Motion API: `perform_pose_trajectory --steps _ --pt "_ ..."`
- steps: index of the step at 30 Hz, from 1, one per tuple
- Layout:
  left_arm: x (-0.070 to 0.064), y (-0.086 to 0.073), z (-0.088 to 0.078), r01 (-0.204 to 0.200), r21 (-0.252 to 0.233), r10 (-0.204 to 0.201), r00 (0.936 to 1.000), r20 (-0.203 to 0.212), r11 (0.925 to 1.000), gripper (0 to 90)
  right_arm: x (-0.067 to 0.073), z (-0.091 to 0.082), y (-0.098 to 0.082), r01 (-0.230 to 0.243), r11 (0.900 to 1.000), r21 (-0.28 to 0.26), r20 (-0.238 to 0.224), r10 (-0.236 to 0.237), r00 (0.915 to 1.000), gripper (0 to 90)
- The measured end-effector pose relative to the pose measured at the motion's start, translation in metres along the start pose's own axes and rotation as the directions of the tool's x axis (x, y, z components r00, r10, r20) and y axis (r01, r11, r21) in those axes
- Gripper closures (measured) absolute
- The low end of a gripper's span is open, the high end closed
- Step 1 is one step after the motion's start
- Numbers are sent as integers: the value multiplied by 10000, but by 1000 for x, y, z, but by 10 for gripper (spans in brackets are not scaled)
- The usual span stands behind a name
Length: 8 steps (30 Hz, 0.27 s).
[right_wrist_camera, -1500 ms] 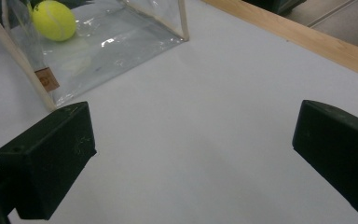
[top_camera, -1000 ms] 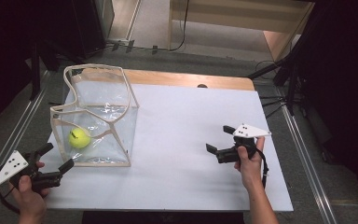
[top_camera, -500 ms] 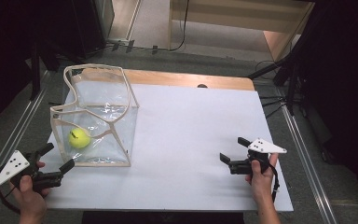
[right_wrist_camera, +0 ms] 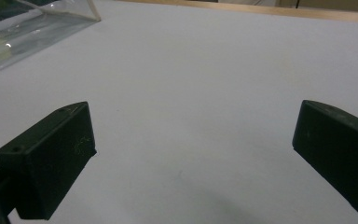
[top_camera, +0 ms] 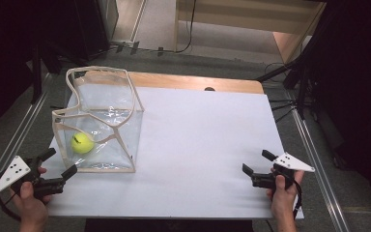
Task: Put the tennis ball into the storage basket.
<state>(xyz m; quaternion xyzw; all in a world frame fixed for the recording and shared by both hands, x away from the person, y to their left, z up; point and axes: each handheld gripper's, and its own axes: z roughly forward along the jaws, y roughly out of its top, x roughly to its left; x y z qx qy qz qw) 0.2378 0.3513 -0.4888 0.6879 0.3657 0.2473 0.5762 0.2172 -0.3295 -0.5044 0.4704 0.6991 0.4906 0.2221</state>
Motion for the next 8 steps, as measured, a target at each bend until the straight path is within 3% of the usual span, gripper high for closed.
perform_pose_trajectory --steps 8 --pt "0 0 0 24 -33 -24 10000 9 10000 0 -9 -11 -6 -276 9991 -333 554 294 9980 0"
